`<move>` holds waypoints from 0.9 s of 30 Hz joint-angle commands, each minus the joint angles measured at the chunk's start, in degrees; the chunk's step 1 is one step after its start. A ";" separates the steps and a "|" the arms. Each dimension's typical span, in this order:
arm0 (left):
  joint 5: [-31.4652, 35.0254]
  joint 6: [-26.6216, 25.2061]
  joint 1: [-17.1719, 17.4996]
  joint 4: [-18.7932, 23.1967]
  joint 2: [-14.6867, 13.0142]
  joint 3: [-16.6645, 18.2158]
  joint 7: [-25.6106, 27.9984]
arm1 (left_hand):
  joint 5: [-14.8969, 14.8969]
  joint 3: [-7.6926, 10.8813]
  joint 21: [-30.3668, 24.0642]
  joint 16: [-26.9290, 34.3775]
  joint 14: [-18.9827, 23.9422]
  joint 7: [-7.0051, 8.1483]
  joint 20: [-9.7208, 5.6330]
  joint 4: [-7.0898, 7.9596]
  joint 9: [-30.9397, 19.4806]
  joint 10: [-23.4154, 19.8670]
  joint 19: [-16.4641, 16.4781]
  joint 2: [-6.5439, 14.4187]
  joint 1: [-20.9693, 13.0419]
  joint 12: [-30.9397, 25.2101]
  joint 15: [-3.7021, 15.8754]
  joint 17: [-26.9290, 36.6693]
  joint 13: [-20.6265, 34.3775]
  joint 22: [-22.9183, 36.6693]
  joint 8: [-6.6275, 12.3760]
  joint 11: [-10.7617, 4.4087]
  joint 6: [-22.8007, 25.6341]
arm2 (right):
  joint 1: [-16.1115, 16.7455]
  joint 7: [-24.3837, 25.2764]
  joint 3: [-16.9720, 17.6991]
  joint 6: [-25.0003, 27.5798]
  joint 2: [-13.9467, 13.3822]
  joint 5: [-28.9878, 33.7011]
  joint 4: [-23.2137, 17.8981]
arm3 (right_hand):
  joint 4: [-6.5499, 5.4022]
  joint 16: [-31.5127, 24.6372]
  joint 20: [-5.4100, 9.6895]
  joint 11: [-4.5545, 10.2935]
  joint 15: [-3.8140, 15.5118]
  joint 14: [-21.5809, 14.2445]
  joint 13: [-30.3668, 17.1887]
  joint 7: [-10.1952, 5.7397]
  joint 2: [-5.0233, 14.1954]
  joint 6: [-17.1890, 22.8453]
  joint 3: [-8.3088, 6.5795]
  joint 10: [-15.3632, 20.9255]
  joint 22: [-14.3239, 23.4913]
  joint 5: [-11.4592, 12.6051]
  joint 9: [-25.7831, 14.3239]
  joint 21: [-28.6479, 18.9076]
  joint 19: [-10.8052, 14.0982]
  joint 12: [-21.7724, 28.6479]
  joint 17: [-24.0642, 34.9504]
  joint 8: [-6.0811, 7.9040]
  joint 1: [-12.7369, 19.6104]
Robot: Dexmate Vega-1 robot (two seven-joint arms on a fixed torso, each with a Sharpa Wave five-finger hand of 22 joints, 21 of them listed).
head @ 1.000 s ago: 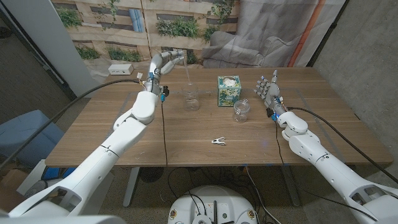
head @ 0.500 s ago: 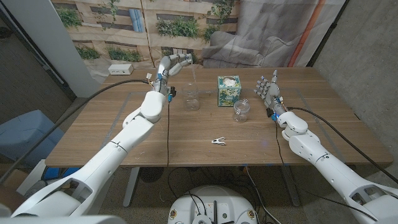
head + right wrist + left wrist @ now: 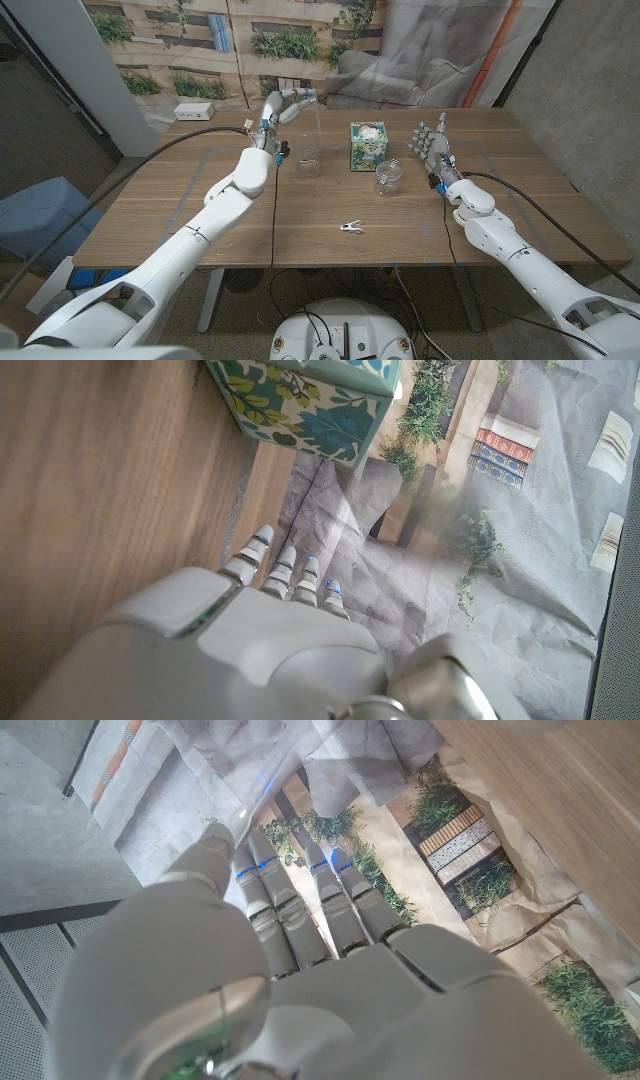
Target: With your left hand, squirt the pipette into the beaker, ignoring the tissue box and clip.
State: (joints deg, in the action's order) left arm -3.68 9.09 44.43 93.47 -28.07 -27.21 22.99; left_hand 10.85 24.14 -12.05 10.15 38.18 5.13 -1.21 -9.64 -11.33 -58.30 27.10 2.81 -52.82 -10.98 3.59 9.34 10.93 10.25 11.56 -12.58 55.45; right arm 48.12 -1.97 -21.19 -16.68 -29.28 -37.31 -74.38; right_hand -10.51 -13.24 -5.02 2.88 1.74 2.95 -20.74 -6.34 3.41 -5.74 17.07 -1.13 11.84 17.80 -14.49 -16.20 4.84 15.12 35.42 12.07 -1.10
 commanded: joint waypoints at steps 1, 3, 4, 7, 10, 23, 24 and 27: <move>2.21 1.09 -0.51 -1.30 -0.06 -0.84 0.45 | -0.14 0.38 0.04 -0.04 -0.26 0.26 -0.22 -0.19 -0.08 0.15 -0.06 0.11 0.41 -0.35 7.26 0.18 0.19 0.18 0.08 -0.15 -0.20 | -0.02 0.00 -0.01 0.00 0.01 0.00 0.00 | 0.05 -0.35 0.00 -0.04 4.84 0.33 -0.16 -0.48 3.35 0.15 0.43 0.15 0.31 0.30 -0.10 -0.34 0.21 0.19 0.25 0.40 0.01; 2.14 1.73 -0.60 -1.77 -0.02 -0.91 0.21 | -0.13 0.39 0.04 -0.05 -0.26 0.16 -0.22 -0.19 -0.08 0.19 -0.05 0.11 0.40 -0.35 7.28 0.18 0.19 0.18 0.11 -0.16 -0.17 | -0.01 0.00 0.00 0.01 0.00 -0.01 -0.01 | 0.05 -0.35 -0.01 -0.06 4.84 0.33 -0.16 -0.48 3.35 0.19 0.43 0.12 0.31 0.30 -0.09 -0.34 0.22 0.18 0.25 0.42 0.01; 2.38 1.59 -0.60 -1.82 -0.01 -0.94 0.34 | -0.13 0.41 0.04 -0.06 -0.27 0.20 -0.22 -0.20 -0.08 0.19 -0.05 0.11 0.39 -0.35 7.29 0.17 0.19 0.18 0.12 -0.16 -0.14 | -0.01 0.00 0.00 0.02 -0.01 -0.01 -0.02 | 0.05 -0.35 -0.01 -0.06 4.84 0.33 -0.15 -0.49 3.35 0.18 0.43 0.05 0.31 0.30 -0.09 -0.34 0.22 0.15 0.25 0.42 0.00; 2.41 2.04 -0.64 -2.35 0.03 -0.98 0.24 | -0.13 0.39 0.04 -0.05 -0.29 0.12 -0.22 -0.22 -0.08 0.16 -0.06 0.09 0.38 -0.37 7.28 0.17 0.19 0.18 0.11 -0.17 -0.17 | 0.01 0.00 0.01 0.03 -0.03 -0.02 -0.05 | 0.05 -0.35 0.01 0.02 4.93 0.34 -0.13 -0.51 3.35 0.16 0.44 -0.33 0.31 0.30 -0.09 -0.34 0.23 -0.02 0.25 0.41 0.00; 2.59 2.02 -0.66 -2.84 0.03 -1.01 0.29 | -0.13 0.39 0.03 -0.05 -0.29 0.11 -0.26 -0.23 -0.08 0.14 -0.04 0.09 0.35 -0.38 7.29 0.18 0.19 0.18 0.09 -0.17 -0.23 | 0.01 0.00 0.02 0.03 -0.03 -0.02 -0.05 | 0.05 -0.34 -0.01 0.03 4.86 0.36 -0.14 -0.54 3.34 0.12 0.44 0.09 0.31 0.30 -0.09 -0.33 0.20 0.15 0.25 0.39 0.00; 2.53 2.97 -1.22 -6.01 0.81 -1.76 0.10 | -0.15 0.33 0.01 0.00 -0.23 0.15 -0.21 -0.21 -0.07 0.14 0.00 0.05 0.39 -0.41 7.24 0.19 0.19 0.18 0.10 -0.16 -0.24 | 0.04 0.02 0.00 0.01 -0.01 -0.01 -0.06 | 0.04 -0.34 0.02 -0.06 4.84 0.36 -0.16 -0.47 3.36 0.14 0.43 -0.01 0.31 0.30 -0.09 -0.35 0.24 0.13 0.25 0.39 0.01; 2.56 2.93 -1.26 -6.15 0.89 -1.84 0.14 | -0.14 0.34 -0.01 -0.01 -0.24 0.19 -0.25 -0.21 -0.07 0.13 0.03 0.05 0.38 -0.41 7.25 0.19 0.19 0.18 0.13 -0.16 -0.17 | 0.04 0.02 0.00 0.00 -0.01 -0.01 -0.06 | 0.05 -0.34 0.03 -0.08 4.83 0.35 -0.16 -0.55 3.35 0.13 0.44 -0.07 0.31 0.29 -0.09 -0.35 0.24 0.10 0.25 0.39 0.01; 2.47 3.18 -1.29 -6.52 1.00 -2.02 0.00 | -0.13 0.39 0.01 -0.04 -0.25 0.19 -0.18 -0.17 -0.07 0.16 -0.02 0.09 0.44 -0.40 7.24 0.17 0.18 0.18 0.08 -0.16 -0.29 | 0.03 0.01 0.00 0.00 0.00 -0.01 -0.03 | 0.05 -0.33 0.00 -0.05 4.81 0.37 -0.15 -0.52 3.34 0.10 0.44 -0.21 0.31 0.29 -0.09 -0.33 0.20 0.04 0.25 0.38 0.01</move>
State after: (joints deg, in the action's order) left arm -1.28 11.58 43.53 89.04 -27.66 -28.54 23.19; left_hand 10.86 24.14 -12.05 10.15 38.18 5.14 -1.21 -9.64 -11.31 -58.30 27.10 2.82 -52.83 -10.98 3.59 9.32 10.93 10.25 11.56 -12.57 55.45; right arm 48.12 -1.95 -21.19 -16.64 -29.29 -37.31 -74.41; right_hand -10.51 -13.24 -5.02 2.88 1.74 2.95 -20.74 -6.33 3.41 -5.74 17.07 -1.12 11.84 17.80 -14.49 -16.20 4.85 15.12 35.42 12.07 -1.10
